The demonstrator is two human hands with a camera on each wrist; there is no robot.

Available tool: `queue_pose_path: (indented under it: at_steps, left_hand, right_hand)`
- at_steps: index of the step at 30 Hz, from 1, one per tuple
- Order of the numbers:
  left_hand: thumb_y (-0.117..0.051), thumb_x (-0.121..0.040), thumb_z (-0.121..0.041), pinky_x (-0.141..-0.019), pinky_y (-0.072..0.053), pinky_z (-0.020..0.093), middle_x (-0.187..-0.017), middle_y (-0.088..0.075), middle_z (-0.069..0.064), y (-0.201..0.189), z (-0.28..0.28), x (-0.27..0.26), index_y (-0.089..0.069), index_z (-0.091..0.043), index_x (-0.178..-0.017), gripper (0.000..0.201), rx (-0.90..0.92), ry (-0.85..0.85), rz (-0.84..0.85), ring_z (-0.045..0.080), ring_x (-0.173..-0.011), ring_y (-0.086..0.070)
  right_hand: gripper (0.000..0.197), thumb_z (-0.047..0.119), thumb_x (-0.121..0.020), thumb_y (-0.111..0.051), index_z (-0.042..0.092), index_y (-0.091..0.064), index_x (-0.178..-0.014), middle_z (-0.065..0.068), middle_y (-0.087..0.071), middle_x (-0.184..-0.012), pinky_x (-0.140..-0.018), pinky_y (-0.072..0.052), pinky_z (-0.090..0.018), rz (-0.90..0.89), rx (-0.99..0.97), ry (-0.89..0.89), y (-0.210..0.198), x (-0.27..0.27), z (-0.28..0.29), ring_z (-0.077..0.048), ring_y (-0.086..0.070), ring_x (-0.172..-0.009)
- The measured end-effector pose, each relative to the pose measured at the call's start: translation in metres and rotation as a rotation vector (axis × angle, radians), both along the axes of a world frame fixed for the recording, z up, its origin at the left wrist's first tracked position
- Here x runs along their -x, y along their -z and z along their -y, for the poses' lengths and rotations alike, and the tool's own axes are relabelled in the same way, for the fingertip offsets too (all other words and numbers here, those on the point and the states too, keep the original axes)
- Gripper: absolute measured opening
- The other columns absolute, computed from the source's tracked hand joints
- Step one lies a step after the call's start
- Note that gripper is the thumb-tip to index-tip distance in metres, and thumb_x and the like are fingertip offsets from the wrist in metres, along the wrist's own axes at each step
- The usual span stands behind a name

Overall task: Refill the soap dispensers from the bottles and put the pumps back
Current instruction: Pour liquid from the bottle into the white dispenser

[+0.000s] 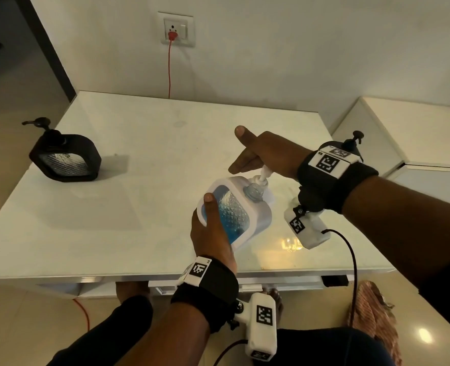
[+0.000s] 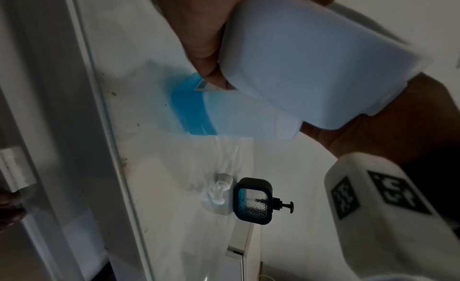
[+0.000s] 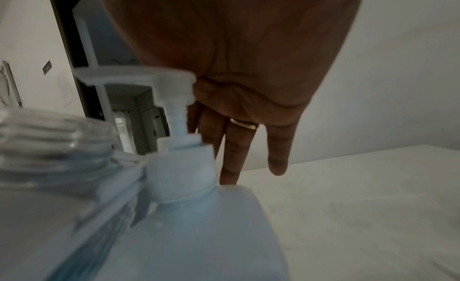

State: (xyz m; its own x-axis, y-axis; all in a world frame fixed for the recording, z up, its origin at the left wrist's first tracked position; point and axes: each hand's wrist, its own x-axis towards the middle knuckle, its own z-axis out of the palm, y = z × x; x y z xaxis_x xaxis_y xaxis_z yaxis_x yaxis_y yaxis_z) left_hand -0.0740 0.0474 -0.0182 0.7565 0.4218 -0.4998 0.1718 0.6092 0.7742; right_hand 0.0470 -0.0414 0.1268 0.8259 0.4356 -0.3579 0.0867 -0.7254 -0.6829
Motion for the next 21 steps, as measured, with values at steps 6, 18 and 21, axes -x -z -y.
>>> queue_pose_path:
  at_steps: [6,18,21]
  left_hand:
    - [-0.061,-0.075,-0.078,-0.098,-0.06,0.055,-0.12,-0.075,0.0,-0.003,0.001,0.004,-0.067,-0.04,-0.118,0.058,0.044,-0.006,0.023,0.027,-0.111,-0.072]
    - [-0.066,-0.068,-0.08,-0.096,-0.059,0.061,-0.123,-0.075,0.005,-0.004,-0.008,0.001,-0.066,-0.035,-0.13,0.076,0.099,-0.066,0.027,0.031,-0.112,-0.073]
    - [-0.066,-0.07,-0.077,-0.095,-0.059,0.061,-0.123,-0.075,0.004,-0.004,-0.01,0.0,-0.066,-0.037,-0.129,0.072,0.106,-0.073,0.026,0.031,-0.112,-0.073]
  right_hand:
    - [0.031,0.02,-0.105,-0.046,0.015,-0.077,-0.109,0.002,-0.076,-0.111,-0.104,-0.051,-0.049,0.021,-0.107,-0.025,0.005,0.001,0.031,-0.018,-0.069,-0.11]
    - [0.081,0.003,-0.075,-0.082,0.026,-0.049,-0.145,0.013,-0.056,-0.143,-0.115,-0.037,-0.024,-0.099,0.096,-0.309,0.033,0.008,0.058,-0.002,-0.051,-0.133]
    - [0.083,0.03,-0.065,-0.092,0.024,-0.053,-0.138,0.015,-0.063,-0.132,-0.11,-0.047,-0.037,-0.054,0.127,-0.239,0.046,0.009,0.054,-0.005,-0.061,-0.119]
